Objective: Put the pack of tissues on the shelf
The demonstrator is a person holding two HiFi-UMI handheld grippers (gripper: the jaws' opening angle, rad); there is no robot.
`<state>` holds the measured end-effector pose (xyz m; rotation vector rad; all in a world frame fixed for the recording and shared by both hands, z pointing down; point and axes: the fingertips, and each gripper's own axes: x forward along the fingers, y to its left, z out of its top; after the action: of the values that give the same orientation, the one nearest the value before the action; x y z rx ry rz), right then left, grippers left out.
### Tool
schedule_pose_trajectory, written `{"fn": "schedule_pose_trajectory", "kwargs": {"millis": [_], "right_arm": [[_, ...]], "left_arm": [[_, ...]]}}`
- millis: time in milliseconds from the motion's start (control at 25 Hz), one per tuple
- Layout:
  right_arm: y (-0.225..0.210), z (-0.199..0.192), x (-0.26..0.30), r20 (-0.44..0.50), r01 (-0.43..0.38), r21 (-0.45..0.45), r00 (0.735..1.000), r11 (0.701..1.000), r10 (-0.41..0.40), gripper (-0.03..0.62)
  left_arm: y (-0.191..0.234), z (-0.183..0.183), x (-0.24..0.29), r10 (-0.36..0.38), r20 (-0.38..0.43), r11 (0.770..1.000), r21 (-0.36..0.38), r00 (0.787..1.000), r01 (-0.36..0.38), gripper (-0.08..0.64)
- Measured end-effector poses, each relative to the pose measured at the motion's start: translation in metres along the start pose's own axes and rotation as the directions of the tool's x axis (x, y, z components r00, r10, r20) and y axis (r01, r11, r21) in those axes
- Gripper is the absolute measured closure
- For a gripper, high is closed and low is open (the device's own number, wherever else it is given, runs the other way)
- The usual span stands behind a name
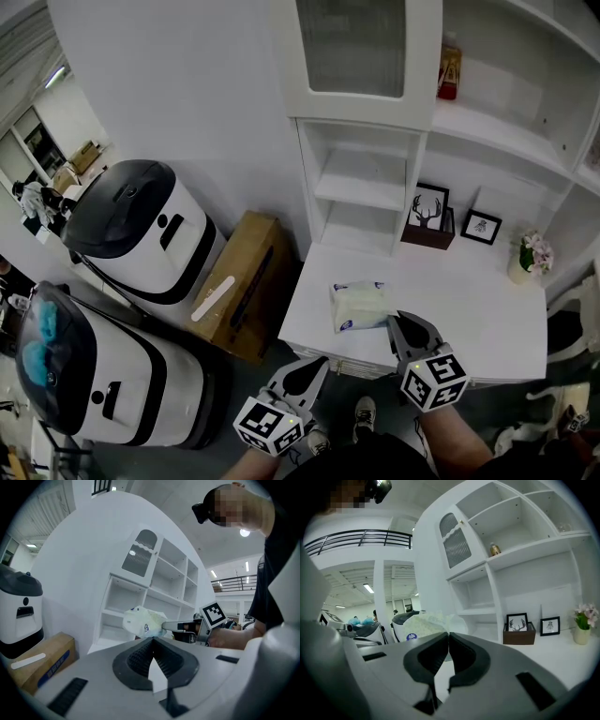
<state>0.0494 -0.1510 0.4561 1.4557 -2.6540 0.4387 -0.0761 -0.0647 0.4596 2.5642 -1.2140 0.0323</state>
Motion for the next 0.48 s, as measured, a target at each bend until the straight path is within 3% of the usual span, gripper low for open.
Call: {"fn": "schedule_pose_trajectory", "kwargs": {"millis": [480], "right_arm": [[-0.036, 0.013, 0.031, -0.007, -0.041, -0.004, 0.999, 0.999, 0.041, 0.584]], "left_arm": [[0.009, 0.009, 0.042, 0.047, 0.015, 0.999, -0.011, 0.999, -0.047, 0.557]]}}
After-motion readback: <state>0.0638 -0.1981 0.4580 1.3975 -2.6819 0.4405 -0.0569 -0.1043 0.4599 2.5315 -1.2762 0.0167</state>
